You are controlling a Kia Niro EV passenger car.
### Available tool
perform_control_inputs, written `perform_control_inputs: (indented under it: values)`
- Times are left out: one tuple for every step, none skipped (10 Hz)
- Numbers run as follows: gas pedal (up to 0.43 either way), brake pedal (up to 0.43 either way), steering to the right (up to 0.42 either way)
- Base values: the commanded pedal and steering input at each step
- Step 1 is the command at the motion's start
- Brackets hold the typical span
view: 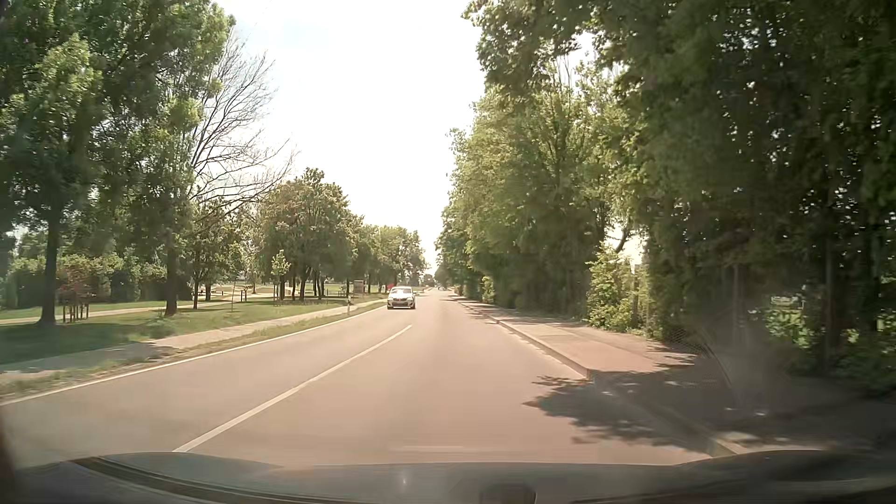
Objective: Follow the waypoints while adhering to traffic rules and regulations
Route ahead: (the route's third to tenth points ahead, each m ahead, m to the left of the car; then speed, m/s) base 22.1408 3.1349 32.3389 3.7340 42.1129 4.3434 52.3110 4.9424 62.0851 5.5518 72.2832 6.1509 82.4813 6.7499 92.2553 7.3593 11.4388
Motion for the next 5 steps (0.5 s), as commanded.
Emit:
perform_control_inputs:
  values:
    - [0.220, 0.000, -0.014]
    - [0.220, 0.000, -0.014]
    - [0.220, 0.000, -0.012]
    - [0.220, 0.000, -0.011]
    - [0.220, 0.000, -0.012]
